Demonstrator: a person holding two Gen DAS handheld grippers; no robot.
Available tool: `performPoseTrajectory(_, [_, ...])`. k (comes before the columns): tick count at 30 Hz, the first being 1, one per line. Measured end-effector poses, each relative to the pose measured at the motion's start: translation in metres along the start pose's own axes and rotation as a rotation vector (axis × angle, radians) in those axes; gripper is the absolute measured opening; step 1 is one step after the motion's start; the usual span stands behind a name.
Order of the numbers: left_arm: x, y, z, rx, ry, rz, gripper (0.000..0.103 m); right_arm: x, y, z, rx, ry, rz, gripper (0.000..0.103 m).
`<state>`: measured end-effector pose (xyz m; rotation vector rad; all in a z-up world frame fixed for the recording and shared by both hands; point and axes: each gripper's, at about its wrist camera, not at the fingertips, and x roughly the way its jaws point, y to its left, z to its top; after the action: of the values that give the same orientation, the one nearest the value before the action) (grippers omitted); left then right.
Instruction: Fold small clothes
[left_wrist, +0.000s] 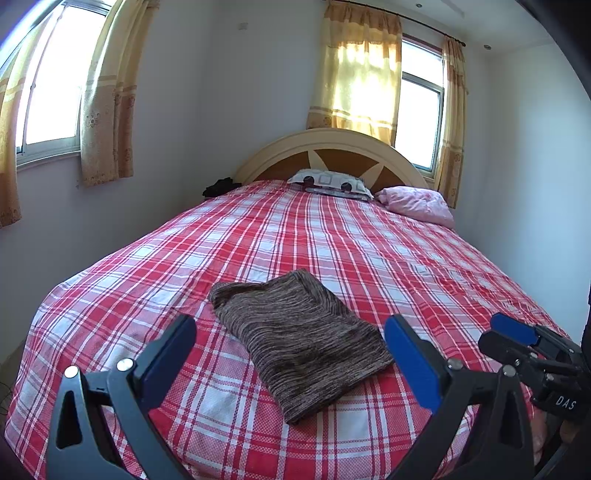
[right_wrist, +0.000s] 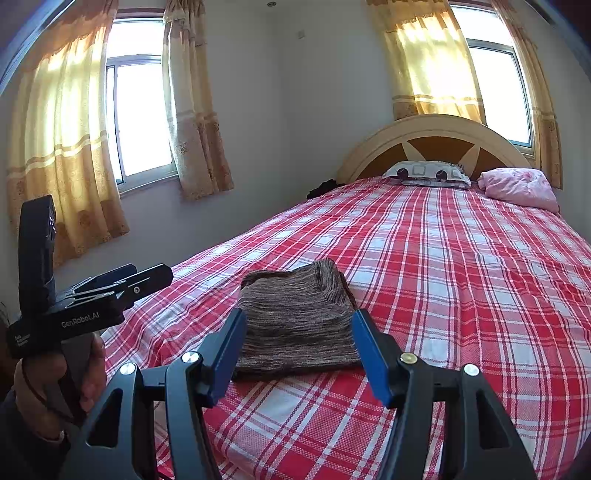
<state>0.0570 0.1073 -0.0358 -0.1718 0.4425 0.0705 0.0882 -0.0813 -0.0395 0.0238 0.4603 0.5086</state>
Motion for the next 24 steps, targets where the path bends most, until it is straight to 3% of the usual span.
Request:
performPoseTrajectory(14, [-0.001,-0.003,0.0,0.009,0.005,0.025,0.103,-0.005,-0.001,0.002,0.004,-0.032,0.002,0.061])
performPoseTrajectory(24, [-0.019,0.0,0.013,0.004,-0.052,0.044,0.103,-0.007,0.0,0.001,0.007,-0.034,0.004,0.061])
